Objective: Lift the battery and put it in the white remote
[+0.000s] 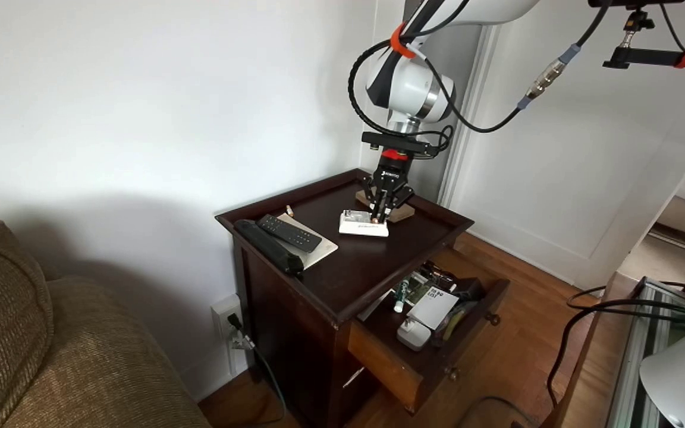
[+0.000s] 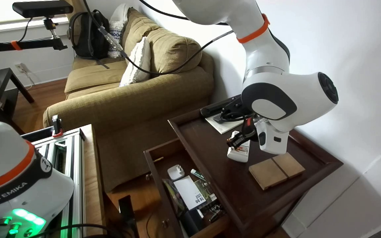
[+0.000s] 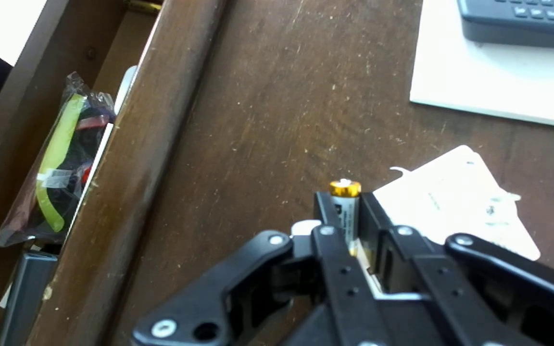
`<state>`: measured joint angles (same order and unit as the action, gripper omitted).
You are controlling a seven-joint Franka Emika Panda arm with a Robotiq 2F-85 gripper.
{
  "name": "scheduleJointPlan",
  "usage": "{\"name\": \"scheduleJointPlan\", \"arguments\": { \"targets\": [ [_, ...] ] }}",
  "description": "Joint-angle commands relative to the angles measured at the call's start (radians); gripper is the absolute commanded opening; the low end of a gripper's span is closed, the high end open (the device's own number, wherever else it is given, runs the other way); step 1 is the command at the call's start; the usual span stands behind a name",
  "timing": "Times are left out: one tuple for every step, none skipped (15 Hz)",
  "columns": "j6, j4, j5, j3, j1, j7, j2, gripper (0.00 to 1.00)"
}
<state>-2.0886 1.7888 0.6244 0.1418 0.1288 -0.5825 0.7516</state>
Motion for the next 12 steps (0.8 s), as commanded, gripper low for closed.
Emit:
{"name": "scheduleJointPlan", "arguments": {
  "targets": [
    [0.005,-0.030,-0.023,-0.006,0.011,0.026,0.024,0.04],
    [0.004,-0.033,-0.025,-0.006,0.011,0.032,0.026,0.04],
    [0.001,-0.036,-0.027,-0.006,0.011,0.040,0.028,0.04],
    [0.000,-0.037,-0.029,-0.007,0.011,0.047,0.028,0.04],
    [0.000,-0.038,-0.029,-0.008,0.011,0.052,0.027,0.04],
    [-0.001,-0.039,-0.032,-0.007,0.010,0.058,0.026,0.04],
    [-0.003,-0.039,-0.033,-0.007,0.011,0.063,0.026,0.04],
    [-0.004,-0.040,-0.032,-0.007,0.012,0.066,0.026,0.04],
    [-0.005,-0.039,-0.022,-0.010,0.015,0.064,0.025,0.04],
    [0.000,-0.039,-0.009,-0.014,0.020,0.057,0.026,0.04],
    [0.002,-0.039,0.004,-0.019,0.025,0.052,0.028,0.04],
    [0.007,-0.042,0.019,-0.022,0.029,0.044,0.031,0.04]
  ]
}}
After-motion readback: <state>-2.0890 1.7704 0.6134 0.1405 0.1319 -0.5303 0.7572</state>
